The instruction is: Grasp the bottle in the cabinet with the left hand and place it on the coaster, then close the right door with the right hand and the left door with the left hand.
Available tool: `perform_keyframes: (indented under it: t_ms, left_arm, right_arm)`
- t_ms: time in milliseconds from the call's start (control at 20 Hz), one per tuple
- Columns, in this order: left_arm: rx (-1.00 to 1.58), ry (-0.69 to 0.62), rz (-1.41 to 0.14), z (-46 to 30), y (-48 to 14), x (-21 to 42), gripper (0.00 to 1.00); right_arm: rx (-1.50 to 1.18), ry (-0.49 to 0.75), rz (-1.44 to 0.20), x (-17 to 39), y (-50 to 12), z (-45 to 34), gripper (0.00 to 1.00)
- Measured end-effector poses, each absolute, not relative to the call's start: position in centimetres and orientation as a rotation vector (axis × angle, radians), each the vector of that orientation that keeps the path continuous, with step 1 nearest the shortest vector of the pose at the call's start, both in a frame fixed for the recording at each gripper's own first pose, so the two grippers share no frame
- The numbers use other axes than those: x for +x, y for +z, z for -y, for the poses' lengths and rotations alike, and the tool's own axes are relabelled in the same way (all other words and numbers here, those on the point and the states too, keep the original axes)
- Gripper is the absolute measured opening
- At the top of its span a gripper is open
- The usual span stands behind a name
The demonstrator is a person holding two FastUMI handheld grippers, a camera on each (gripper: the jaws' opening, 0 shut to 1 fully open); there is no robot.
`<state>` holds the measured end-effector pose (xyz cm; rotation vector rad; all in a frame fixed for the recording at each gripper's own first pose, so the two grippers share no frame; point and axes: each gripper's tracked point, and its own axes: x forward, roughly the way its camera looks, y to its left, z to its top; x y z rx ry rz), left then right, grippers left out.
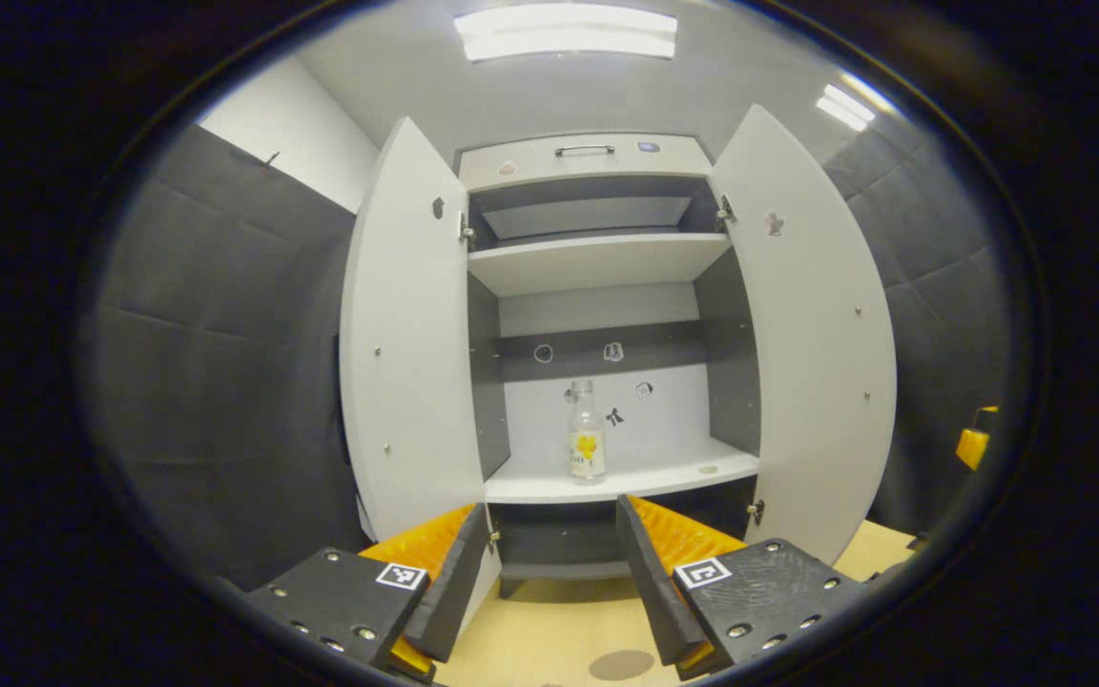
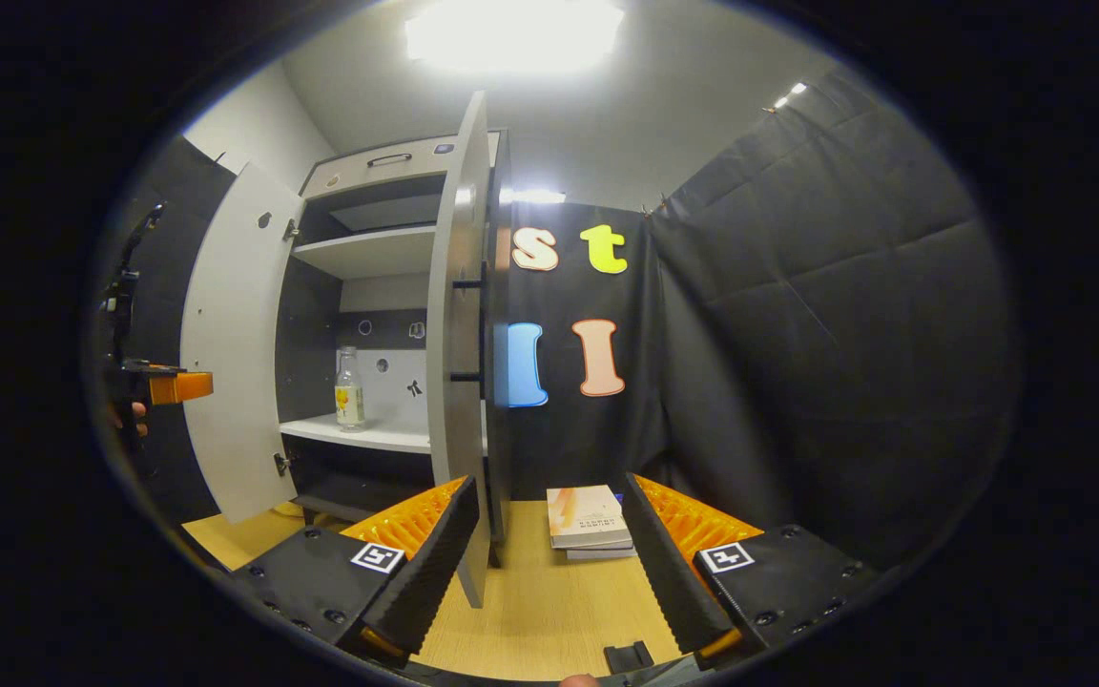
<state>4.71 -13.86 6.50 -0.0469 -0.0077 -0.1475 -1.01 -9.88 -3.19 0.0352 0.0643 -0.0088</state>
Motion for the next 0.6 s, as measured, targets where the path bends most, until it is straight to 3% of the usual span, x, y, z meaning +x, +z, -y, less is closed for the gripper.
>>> perform_keyframes:
  t_ms: [600]
  left_arm:
    - [-0.064,-0.220,0.002,16.2,9.2,17.8,0.79]
  right_arm:
    - [0.018,-0.138,-0.071,1.3,-3.3,12.4,0.96]
